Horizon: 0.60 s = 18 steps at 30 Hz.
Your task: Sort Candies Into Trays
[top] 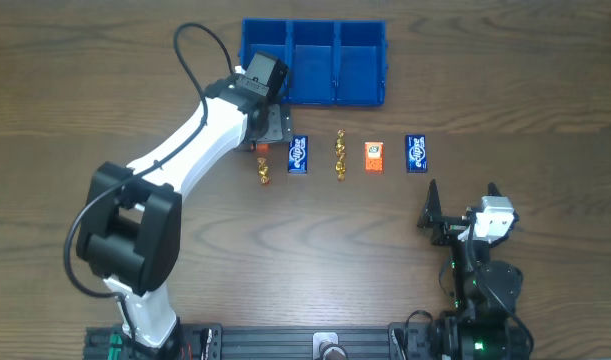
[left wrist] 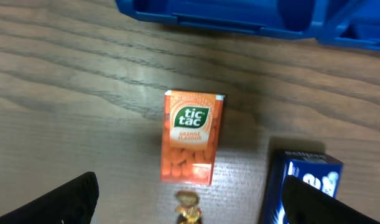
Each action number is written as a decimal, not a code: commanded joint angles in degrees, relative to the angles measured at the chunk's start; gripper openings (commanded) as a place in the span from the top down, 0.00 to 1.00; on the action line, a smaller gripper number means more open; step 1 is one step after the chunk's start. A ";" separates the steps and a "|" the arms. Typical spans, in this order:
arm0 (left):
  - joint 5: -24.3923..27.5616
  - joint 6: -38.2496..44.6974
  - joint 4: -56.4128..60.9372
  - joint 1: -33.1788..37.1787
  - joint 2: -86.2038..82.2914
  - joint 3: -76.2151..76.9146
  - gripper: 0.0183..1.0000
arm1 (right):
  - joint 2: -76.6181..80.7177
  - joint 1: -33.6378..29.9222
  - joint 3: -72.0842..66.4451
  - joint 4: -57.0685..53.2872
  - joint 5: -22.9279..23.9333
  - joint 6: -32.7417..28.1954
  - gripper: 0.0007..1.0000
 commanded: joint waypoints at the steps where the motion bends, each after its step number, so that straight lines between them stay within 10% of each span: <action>1: 1.22 0.09 0.92 1.20 4.20 0.02 0.07 | -0.42 -0.31 -0.35 -0.15 0.17 -0.70 0.00; 18: 2.29 1.29 3.28 2.03 6.71 0.02 0.09 | -0.42 -0.31 -0.33 -0.15 0.17 -0.70 0.00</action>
